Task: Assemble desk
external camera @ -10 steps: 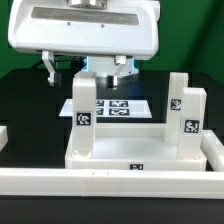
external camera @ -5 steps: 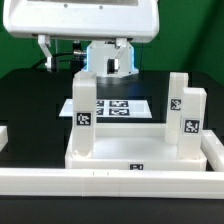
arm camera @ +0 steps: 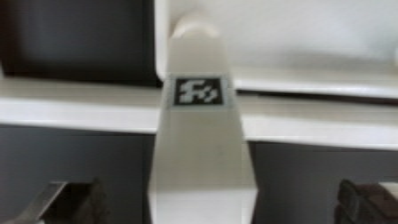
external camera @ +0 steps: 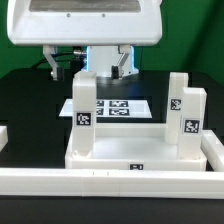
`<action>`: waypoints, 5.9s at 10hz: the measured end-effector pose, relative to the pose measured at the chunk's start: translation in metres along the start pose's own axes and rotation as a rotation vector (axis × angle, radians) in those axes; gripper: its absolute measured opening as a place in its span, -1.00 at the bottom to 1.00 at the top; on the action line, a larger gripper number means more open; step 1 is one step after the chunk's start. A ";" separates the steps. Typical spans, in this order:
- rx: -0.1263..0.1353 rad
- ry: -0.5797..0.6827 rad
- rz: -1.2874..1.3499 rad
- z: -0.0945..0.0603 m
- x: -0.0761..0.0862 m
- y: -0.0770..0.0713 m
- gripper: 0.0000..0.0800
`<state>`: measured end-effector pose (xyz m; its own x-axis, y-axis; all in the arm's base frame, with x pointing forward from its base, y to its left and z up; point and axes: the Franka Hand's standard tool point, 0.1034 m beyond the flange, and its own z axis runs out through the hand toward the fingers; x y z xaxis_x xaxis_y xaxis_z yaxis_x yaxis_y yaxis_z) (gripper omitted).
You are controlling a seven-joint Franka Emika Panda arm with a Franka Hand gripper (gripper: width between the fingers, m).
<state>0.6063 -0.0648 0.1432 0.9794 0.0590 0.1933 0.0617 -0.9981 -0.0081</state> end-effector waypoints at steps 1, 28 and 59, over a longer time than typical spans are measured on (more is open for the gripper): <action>0.006 -0.037 -0.004 0.003 0.000 0.002 0.62; -0.053 -0.171 0.465 0.012 0.001 0.013 -0.26; -0.013 -0.134 -0.479 0.020 0.006 0.002 0.30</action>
Offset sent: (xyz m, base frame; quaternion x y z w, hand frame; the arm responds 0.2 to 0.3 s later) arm -0.0024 -0.0168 -0.0016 0.0447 -0.0564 -0.0190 0.9972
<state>0.6165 -0.0659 0.1244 0.8577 0.5123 0.0446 0.5094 -0.8582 0.0632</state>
